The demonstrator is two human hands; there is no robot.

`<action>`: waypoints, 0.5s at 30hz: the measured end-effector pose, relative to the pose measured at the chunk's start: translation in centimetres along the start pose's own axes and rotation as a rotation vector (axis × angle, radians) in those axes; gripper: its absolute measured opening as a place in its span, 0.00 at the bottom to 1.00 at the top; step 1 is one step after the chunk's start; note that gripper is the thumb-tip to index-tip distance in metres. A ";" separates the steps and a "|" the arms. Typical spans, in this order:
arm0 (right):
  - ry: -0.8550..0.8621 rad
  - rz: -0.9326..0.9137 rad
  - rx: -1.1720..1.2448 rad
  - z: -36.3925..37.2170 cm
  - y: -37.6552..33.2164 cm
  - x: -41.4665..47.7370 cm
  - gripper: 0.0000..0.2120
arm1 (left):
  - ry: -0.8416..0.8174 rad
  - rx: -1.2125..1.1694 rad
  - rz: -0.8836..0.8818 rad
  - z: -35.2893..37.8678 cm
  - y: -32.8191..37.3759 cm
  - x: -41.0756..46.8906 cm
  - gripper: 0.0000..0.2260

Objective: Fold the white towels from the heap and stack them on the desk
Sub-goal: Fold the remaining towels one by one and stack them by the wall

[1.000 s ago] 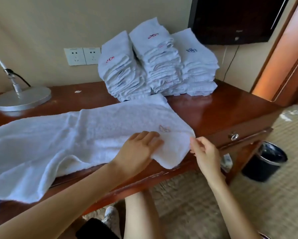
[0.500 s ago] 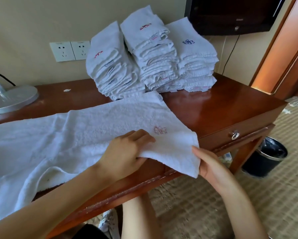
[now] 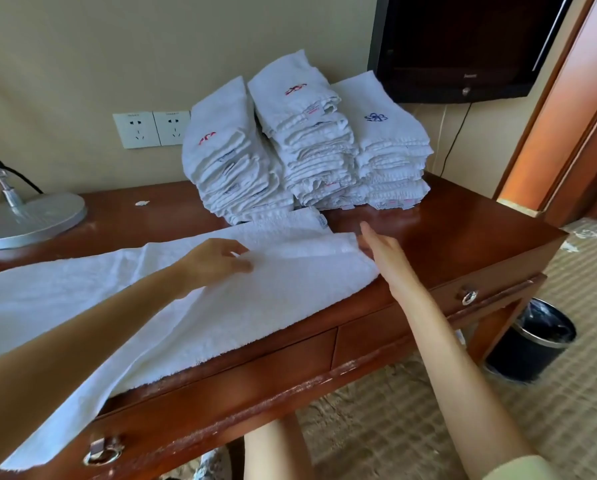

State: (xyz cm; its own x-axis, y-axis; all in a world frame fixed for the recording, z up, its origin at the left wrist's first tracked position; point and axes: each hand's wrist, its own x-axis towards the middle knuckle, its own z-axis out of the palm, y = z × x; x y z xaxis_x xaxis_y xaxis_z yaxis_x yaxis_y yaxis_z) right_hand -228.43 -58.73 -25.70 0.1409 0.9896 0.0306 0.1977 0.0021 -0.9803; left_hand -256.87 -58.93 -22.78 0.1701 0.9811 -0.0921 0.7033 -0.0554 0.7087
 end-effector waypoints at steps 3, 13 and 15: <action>0.009 -0.117 -0.336 1.0 1.2 0.5 0.13 | 0.116 0.188 -0.020 0.4 -1.1 0.4 0.13; 0.003 -0.077 -0.961 3.1 -1.2 2.4 0.29 | 0.319 0.722 0.249 5.2 0.8 -0.1 0.20; 0.007 -0.066 -0.930 3.6 -1.3 2.9 0.24 | 0.324 0.761 0.274 6.0 1.0 -0.1 0.21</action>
State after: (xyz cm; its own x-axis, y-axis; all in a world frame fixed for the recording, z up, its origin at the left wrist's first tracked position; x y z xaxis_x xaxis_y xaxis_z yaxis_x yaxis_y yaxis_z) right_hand -231.74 -55.36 -25.05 0.1071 0.9906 0.0847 0.9027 -0.0611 -0.4260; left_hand -252.04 -60.16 -26.22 0.2778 0.9129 0.2991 0.9561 -0.2929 0.0060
